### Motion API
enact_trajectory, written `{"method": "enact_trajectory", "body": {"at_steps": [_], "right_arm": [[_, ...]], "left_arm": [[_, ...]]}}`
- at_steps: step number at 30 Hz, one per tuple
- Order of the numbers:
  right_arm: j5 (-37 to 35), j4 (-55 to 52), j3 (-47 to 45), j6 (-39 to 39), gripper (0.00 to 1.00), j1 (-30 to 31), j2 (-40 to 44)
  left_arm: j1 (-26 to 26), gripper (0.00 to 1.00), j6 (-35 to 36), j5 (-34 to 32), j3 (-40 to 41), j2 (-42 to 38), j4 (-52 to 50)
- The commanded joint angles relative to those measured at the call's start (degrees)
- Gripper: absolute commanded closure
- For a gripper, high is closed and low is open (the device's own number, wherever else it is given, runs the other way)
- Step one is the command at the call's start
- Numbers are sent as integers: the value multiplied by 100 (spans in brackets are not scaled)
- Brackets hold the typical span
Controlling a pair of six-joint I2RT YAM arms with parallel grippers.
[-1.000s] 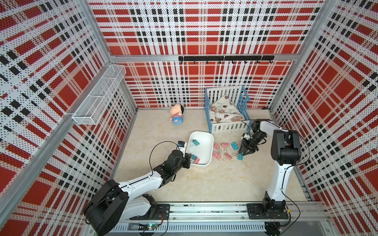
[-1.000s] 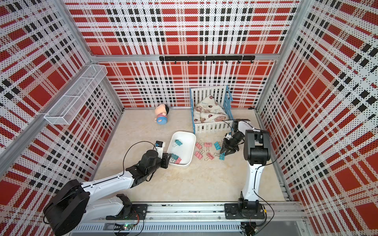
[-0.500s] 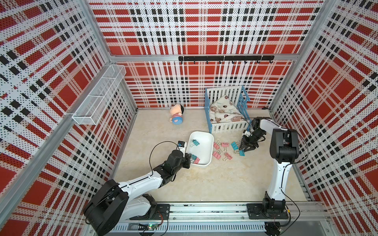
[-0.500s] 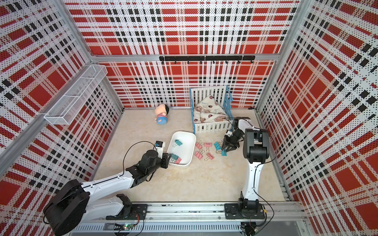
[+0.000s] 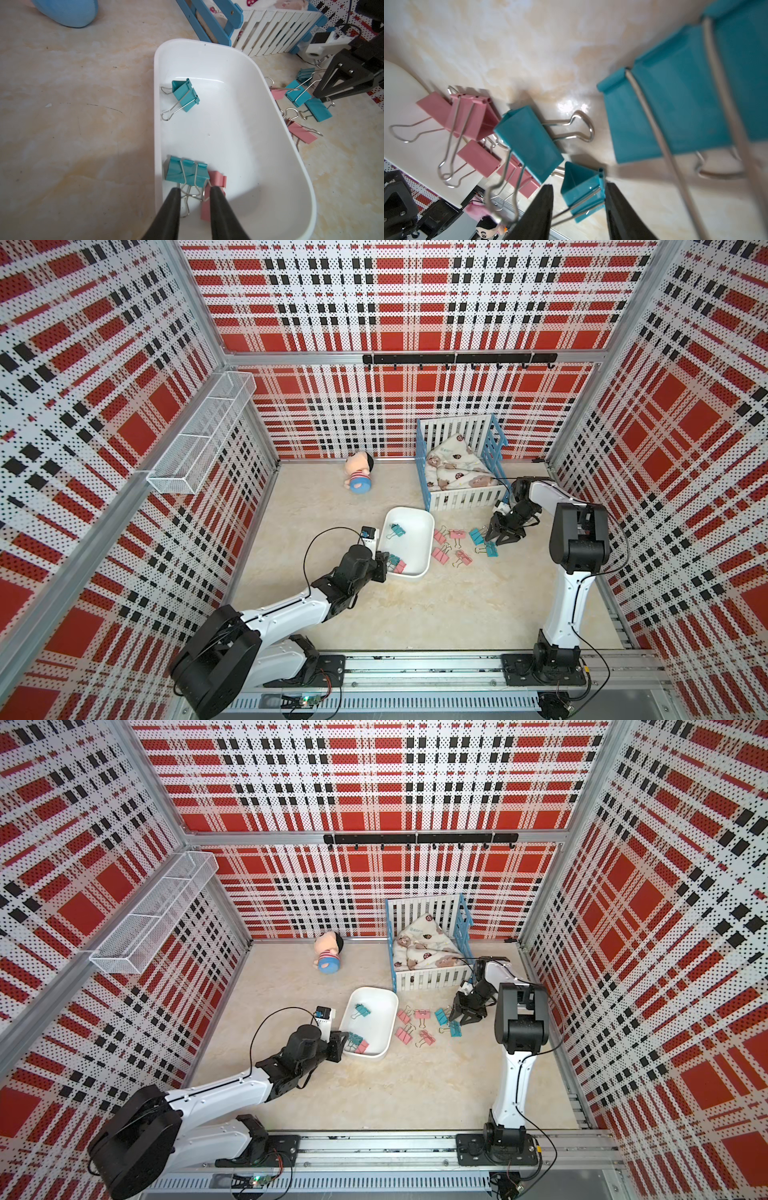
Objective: Take out the binder clips from the storage box
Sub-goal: Place the binder clip at the center of the board, then pick up the binder clip from the storage box.
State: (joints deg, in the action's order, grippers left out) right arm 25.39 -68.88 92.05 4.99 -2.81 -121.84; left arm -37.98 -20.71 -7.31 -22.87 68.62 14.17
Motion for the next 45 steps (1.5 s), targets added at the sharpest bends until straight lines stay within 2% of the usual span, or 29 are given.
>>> {"method": "enact_trajectory", "body": {"at_steps": [1,8,11,15,20,26,32,37,45], "right_arm": [[-43,111,-53,94,52,-8,482],[-176,161,-118,170,52,198,1030],[-310,240,-113,229,52,471,1284],[-762,445,286,283,53,1466,1546],[-1461,864,935,175,53,2742,1307],[-2271,1351,1122,-248,54,3630,687],[-2472,1991,1253,-646,54,3960,102],[-2175,2442,1557,-767,54,3987,-243],[-1700,2507,1967,-1003,53,4033,-695]], "left_arm": [[-17,68,-14,-51,58,-92,137],[-8,68,-18,-130,136,-298,71],[9,68,-21,-142,143,-388,61],[57,68,-16,-117,169,-471,59],[145,69,-16,-38,245,-538,4],[208,69,-336,-123,508,-719,36],[274,69,-421,-126,608,-797,95],[342,68,-446,-74,601,-690,154],[485,65,-412,5,424,-331,167]]}}
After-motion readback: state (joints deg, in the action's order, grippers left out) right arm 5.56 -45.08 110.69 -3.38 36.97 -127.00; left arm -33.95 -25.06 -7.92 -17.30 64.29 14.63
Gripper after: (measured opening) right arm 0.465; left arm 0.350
